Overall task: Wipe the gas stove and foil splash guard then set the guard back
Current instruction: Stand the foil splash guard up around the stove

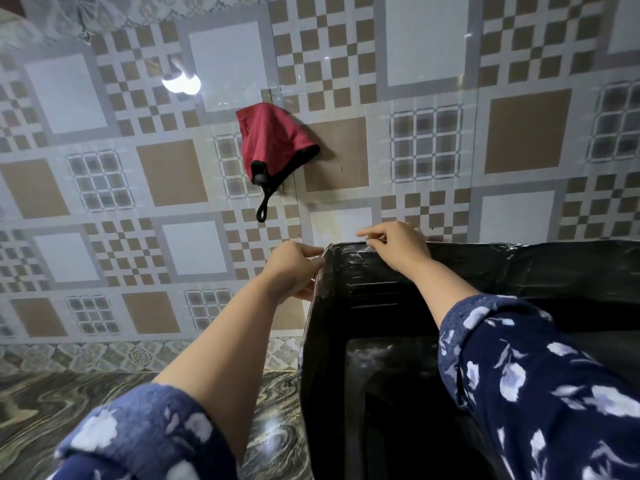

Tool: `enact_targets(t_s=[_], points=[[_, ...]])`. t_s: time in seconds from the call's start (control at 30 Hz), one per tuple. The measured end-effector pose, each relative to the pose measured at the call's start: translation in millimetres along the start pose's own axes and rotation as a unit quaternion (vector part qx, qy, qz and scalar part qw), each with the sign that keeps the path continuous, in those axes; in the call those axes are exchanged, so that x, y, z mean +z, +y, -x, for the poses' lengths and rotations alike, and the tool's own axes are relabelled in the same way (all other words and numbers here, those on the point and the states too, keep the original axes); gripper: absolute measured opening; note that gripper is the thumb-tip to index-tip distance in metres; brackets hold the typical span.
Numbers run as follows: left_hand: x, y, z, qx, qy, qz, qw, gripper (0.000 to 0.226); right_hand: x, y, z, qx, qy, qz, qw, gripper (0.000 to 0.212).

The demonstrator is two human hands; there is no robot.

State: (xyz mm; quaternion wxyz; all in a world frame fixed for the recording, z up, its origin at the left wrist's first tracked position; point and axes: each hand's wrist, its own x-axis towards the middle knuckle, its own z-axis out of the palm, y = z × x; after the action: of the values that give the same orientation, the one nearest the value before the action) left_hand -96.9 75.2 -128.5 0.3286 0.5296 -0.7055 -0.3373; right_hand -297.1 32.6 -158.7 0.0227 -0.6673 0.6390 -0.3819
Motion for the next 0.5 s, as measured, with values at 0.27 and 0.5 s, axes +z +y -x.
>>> enact_targets(t_s=[0.27,0.5], points=[[1,-2,14,-0.028,-0.051,0.089,0.994,0.049,16,-3,2,0.007,0.04,0.001,0.999,0.023],[4,-4,15,-0.032,-0.022,0.133,0.99,0.046,25,-18,-3,0.019,0.03,-0.006,0.999,0.023]])
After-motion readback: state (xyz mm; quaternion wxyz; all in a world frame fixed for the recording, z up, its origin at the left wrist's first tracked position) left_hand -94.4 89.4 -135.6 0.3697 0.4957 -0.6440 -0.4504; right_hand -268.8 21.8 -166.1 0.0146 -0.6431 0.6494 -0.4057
